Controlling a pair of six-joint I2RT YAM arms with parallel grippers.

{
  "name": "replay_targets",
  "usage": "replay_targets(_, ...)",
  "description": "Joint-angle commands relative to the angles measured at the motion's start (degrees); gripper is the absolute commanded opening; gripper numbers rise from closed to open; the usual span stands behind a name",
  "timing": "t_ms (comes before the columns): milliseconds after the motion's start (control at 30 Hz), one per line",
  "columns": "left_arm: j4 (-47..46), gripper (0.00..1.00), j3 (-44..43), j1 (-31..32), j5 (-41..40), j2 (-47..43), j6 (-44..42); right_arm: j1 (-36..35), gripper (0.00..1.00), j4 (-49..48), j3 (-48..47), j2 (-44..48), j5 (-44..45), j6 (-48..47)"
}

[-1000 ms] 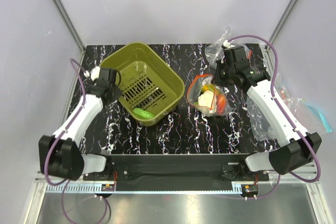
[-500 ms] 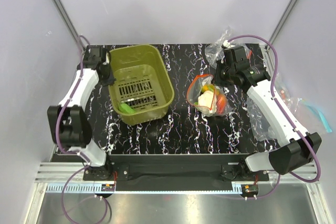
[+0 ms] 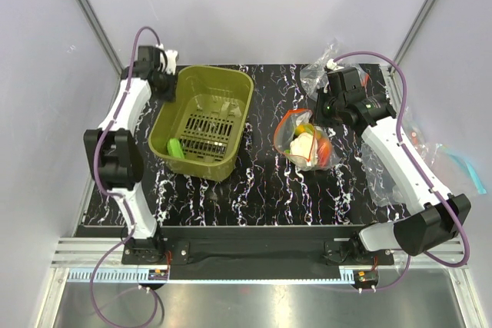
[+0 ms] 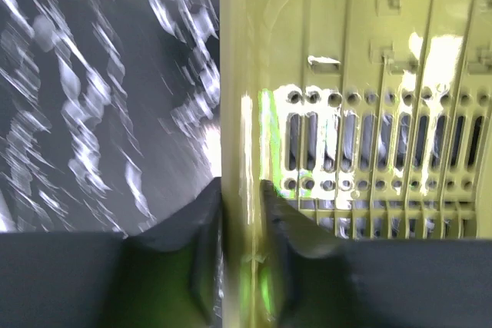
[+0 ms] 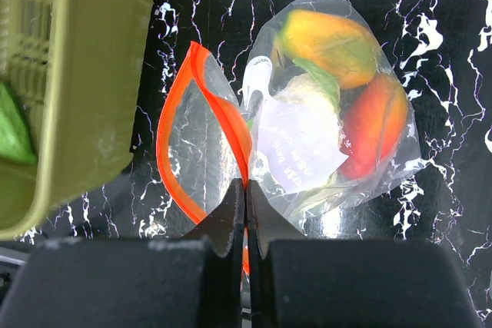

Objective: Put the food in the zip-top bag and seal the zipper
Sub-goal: Adjust the bin at the center of the board, then pick up the fake vegetable from the bin.

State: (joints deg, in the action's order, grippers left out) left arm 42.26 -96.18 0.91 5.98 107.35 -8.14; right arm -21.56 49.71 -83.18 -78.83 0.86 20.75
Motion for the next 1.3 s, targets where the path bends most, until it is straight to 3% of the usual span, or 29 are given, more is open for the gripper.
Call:
replay_targets(0, -1.4, 0.41, -12.2, -0.1, -1.4, 4.9, -5.7, 0.2, 0.0, -0.1, -1.8, -0.1, -0.7, 0.3)
replay_targets(33, -0.5, 0.57, -13.8, -0.1, -1.2, 6.0, -5.1, 0.2, 0.0, -0.1, -2.0, -0.2, -0.7, 0.3)
replay_targets(167, -2.5, 0.7, -14.6, -0.1, -2.5, 5.9, -2.4, 0.2, 0.0, 0.5, -2.3, 0.0, -0.1, -0.1)
replay_targets(333, 1.0, 0.68, -14.1, 0.8, -5.8, 0.2, 7.9, 0.1, 0.0, 0.8, -2.4, 0.0, 0.3, 0.1)
replay_targets(567, -2.7, 0.74, -0.6, 12.1, -25.4, -17.5, 14.2, 0.2, 0.0, 0.1, -1.1, -0.1, -0.2, 0.5)
replay_targets(733, 0.8, 0.74, 3.8, 15.3, -34.7, -22.6, 22.1, 0.2, 0.0, 0.0, -0.1, 0.4, -0.7, 0.4)
replay_targets(900, 7.6, 0.74, 8.6, 16.1, -28.7, -26.2, 27.7, 0.2, 0.0, 0.2, -0.1, 0.9, -0.4, 0.1)
replay_targets(967, 9.5, 0.8, 10.4, 16.3, -24.3, -26.1, 27.8, 0.2, 0.0, 0.0, 0.4, 1.0, -0.6, 0.3)
replay_targets(1067, 9.2, 0.85, 14.7, 16.6, -20.1, -25.9, 26.9, 0.1, 0.0, -0.5, 1.0, 1.1, -0.7, 0.7)
replay_targets(1267, 9.2, 0.84, 19.2, 16.6, -17.9, -24.0, 27.6, 0.2, 0.0, -0.5, 1.0, 1.3, -0.8, 0.5)
